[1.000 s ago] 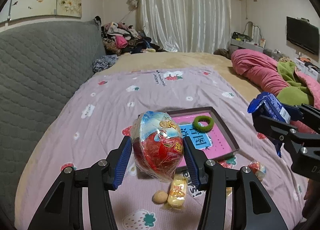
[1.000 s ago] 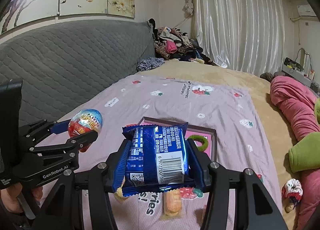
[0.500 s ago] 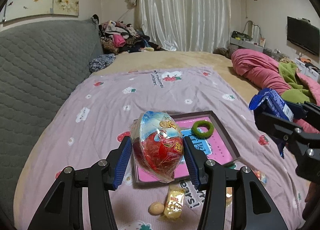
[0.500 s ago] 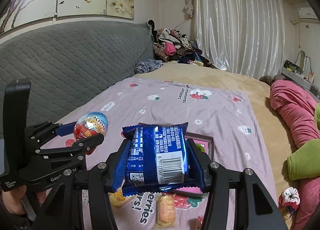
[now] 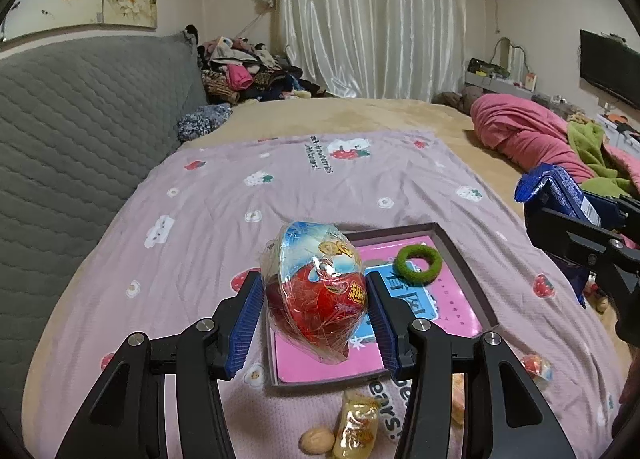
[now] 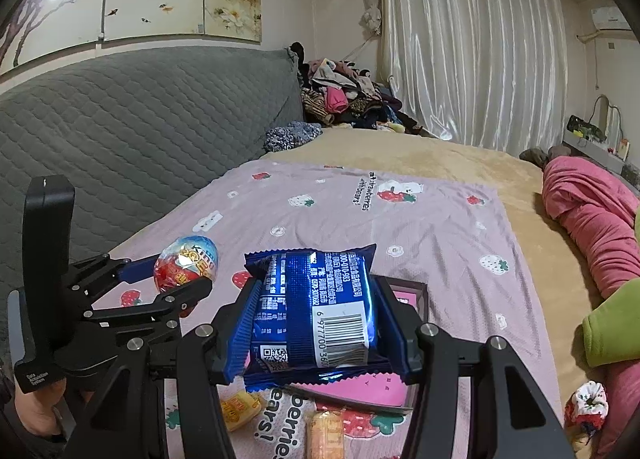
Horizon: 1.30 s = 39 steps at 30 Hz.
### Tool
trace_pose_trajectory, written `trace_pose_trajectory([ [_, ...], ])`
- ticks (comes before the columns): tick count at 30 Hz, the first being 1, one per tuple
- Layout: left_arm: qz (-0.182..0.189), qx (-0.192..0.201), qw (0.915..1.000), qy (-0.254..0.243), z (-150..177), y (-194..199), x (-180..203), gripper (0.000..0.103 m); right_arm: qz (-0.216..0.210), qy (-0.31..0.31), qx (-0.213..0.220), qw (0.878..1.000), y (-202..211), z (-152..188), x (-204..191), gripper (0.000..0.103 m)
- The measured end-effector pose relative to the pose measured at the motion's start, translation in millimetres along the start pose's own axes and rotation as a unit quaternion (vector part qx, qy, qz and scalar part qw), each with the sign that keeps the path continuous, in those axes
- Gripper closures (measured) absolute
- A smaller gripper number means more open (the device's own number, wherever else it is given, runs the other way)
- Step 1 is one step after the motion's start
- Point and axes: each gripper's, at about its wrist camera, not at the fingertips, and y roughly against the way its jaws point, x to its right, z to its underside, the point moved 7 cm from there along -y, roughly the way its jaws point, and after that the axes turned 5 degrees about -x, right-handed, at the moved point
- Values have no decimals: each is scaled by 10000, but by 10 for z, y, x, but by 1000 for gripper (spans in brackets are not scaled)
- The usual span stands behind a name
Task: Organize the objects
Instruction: 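Lower the candy egg into the tray with the left tool while the right tool holds the packet above it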
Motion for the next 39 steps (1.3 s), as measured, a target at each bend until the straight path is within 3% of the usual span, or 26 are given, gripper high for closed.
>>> trace_pose_trajectory([
  [18, -17, -472, 9989, 69, 334, -875, -45, 50, 100, -327, -281, 9990, -685, 362, 272, 47],
  [39, 16, -699, 9976, 15, 737, -1528, -88, 50, 347, -602, -677, 9953, -1393, 844, 525, 47],
])
